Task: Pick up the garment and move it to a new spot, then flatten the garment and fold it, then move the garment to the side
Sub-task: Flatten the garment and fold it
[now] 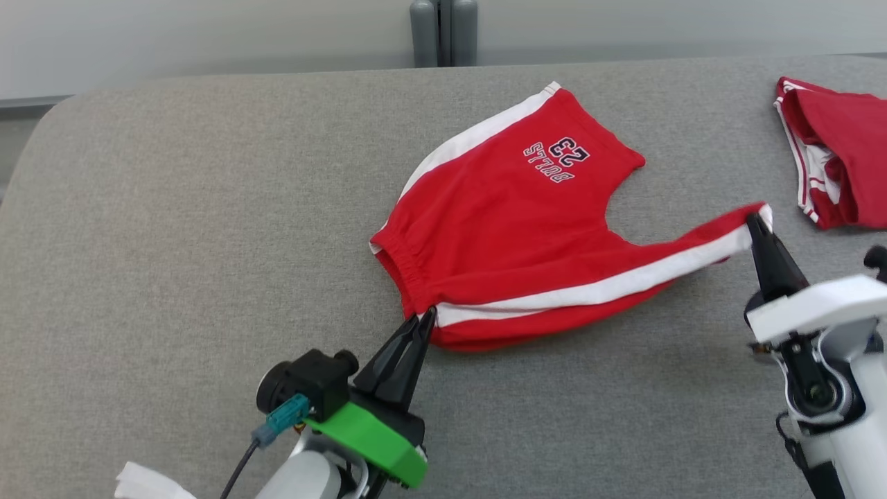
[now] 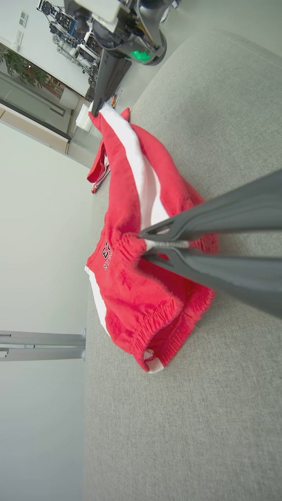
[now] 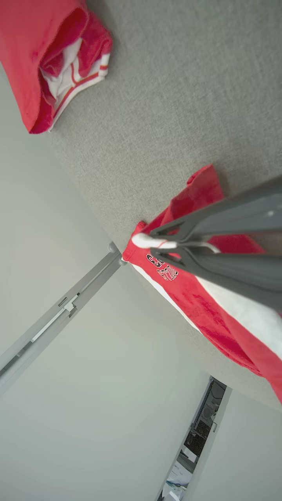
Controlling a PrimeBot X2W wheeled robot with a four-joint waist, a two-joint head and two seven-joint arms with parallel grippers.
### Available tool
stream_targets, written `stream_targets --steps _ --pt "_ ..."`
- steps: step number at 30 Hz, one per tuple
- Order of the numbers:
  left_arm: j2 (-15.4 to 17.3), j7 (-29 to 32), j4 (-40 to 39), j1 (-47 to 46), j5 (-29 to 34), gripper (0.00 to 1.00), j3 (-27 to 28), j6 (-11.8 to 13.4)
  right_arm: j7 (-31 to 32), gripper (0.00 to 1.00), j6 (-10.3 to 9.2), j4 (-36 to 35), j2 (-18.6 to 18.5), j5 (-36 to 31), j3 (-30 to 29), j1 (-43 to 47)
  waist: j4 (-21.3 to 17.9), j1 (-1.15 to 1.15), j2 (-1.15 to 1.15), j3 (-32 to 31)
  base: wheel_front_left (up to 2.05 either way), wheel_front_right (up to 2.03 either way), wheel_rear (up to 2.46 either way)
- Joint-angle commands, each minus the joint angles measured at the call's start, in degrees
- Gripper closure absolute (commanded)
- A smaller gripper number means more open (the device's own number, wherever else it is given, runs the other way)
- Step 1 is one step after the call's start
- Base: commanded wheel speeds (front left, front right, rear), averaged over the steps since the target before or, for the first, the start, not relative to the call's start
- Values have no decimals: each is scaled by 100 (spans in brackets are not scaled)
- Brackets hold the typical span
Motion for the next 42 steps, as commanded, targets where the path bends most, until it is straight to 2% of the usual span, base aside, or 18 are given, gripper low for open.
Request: stream_targets --steps 1,5,8,18,27,28,29,30,37,42 --pt "-34 -14 66 -230 37 100 -19 -15 100 100 0 101 23 -146 -4 -320 156 0 0 169 0 0 0" --pt "-199 -14 277 -743 -81 100 17 -26 401 100 0 712 173 -260 -233 -1274 400 0 0 454 0 0 0" --pt "-326 -15 490 -1217 -236 100 -7 -24 544 100 1 1269 120 -556 -298 -2092 629 0 0 718 0 0 0" --pt "-485 -14 1190 -2461 -479 100 -263 -26 475 100 0 3244 -10 -1513 -147 -4321 1109 0 0 1536 0 0 0" --pt "-489 -14 1299 -2855 -729 100 -541 -26 54 100 0 4550 -2 -1989 230 -5275 1259 0 0 1790 0 0 0" --pt "-489 -14 1383 -2868 -760 63 -603 -26 6 65 0 4654 6 -2024 297 -5320 1258 0 0 1784 0 0 0" --pt "-489 -14 1431 -2897 -769 1 -644 -27 -32 5 0 4728 13 -2026 340 -5335 1255 0 0 1776 0 0 0" --pt "-492 -15 1423 -2962 -741 0 -636 -20 -68 0 0 4812 15 -2016 392 -5344 1251 0 0 1765 0 0 0" --pt "-489 -14 1428 -2817 -520 0 -519 87 -299 0 0 4981 -137 -1950 801 -5231 1195 0 0 1603 0 0 0" --pt "-489 -14 1265 -2384 -215 0 -125 188 -350 0 0 4837 -399 -1877 1310 -4946 1139 0 0 1454 0 0 0"
